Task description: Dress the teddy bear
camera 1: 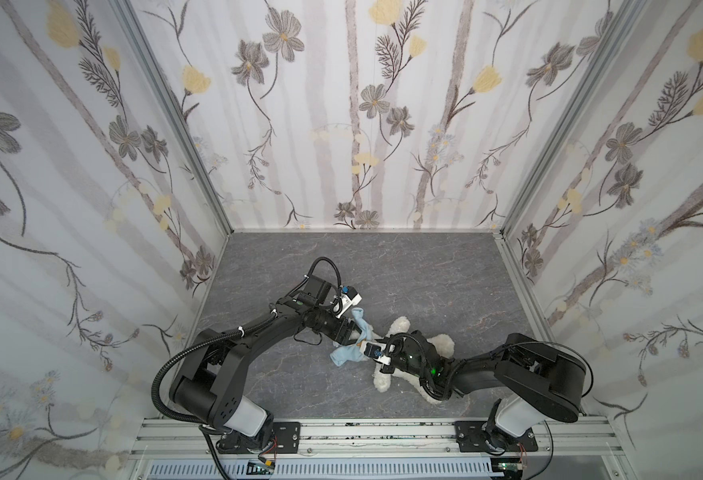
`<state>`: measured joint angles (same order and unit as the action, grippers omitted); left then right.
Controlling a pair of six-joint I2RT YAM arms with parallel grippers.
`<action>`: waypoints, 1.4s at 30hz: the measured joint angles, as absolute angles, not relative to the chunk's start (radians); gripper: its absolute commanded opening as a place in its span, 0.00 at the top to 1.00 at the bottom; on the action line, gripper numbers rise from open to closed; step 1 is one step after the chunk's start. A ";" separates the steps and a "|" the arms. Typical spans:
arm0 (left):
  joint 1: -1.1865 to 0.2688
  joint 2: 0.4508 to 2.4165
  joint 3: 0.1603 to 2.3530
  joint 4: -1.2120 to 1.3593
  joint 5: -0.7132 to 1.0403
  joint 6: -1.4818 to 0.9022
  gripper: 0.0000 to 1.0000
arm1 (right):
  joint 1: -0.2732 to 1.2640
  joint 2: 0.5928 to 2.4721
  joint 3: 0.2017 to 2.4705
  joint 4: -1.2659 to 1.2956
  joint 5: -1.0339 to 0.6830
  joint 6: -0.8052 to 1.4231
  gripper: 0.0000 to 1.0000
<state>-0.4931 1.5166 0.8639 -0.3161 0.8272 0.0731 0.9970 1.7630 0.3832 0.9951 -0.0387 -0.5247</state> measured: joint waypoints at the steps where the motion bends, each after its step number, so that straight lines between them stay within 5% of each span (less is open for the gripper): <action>1: -0.496 1.517 0.864 -0.313 0.827 0.070 0.27 | 0.996 1.763 0.384 0.995 -0.039 -0.525 0.97; 7: -0.517 1.533 0.864 -0.288 0.823 0.046 0.36 | 0.994 1.780 0.398 0.991 -0.044 -0.523 0.98; 26: -0.521 1.520 0.861 -0.258 0.789 -0.044 0.99 | 0.973 1.802 0.422 0.978 -0.053 -0.566 0.94; 31: -0.525 1.496 0.848 -0.258 0.784 -0.076 1.00 | 0.973 1.781 0.423 0.944 -0.045 -0.616 0.89; 38: -0.528 1.461 0.826 -0.208 0.767 -0.144 1.00 | 0.956 1.750 0.419 0.933 -0.046 -0.617 0.56; 40: -0.527 1.446 0.810 -0.183 0.772 -0.160 1.00 | 0.953 1.723 0.402 0.934 -0.047 -0.585 0.34; 42: -0.524 1.431 0.791 -0.161 0.783 -0.162 1.00 | 0.953 1.686 0.377 0.938 -0.056 -0.534 0.26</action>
